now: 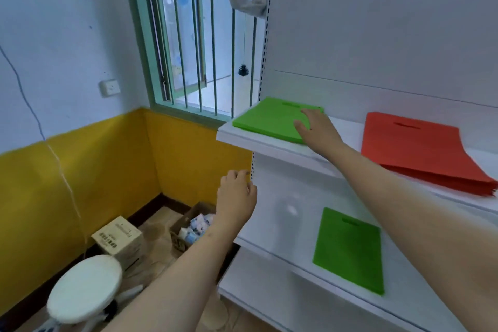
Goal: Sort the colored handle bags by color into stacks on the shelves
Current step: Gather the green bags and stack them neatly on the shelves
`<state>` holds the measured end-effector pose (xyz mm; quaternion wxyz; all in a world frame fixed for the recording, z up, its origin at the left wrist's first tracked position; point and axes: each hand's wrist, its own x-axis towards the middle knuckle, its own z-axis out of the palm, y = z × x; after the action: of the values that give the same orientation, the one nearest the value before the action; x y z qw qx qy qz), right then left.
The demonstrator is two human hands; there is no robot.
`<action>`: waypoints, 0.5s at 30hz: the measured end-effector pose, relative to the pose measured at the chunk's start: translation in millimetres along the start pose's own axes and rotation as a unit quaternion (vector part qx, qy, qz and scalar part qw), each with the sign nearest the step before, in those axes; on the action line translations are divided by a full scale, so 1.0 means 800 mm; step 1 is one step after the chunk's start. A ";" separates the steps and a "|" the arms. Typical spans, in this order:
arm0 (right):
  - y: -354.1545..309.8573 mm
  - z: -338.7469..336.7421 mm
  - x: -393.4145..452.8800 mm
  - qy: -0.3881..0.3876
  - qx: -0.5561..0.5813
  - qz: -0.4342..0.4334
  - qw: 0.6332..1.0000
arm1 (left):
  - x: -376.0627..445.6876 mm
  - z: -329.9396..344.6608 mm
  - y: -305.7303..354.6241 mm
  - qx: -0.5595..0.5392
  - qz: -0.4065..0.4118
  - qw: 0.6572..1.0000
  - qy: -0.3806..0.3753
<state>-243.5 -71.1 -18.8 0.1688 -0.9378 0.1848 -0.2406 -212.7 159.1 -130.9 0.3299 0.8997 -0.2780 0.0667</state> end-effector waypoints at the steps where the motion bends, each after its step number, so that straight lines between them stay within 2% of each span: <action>1: 0.008 -0.003 0.013 0.007 -0.001 0.017 1.000 | 0.017 -0.002 0.005 0.000 0.011 1.000 0.011; 10: 0.115 0.035 0.166 0.005 -0.022 0.124 0.992 | 0.209 0.006 0.015 -0.003 0.057 0.997 0.056; 15: 0.154 0.073 0.237 -0.031 -0.052 0.175 0.983 | 0.306 0.030 0.013 0.052 0.038 0.997 0.037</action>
<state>-91.2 -246.4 -43.3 0.1653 -0.9054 0.3531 -0.1680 -14.8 25.9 -69.2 0.2899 0.9015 -0.2954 0.1267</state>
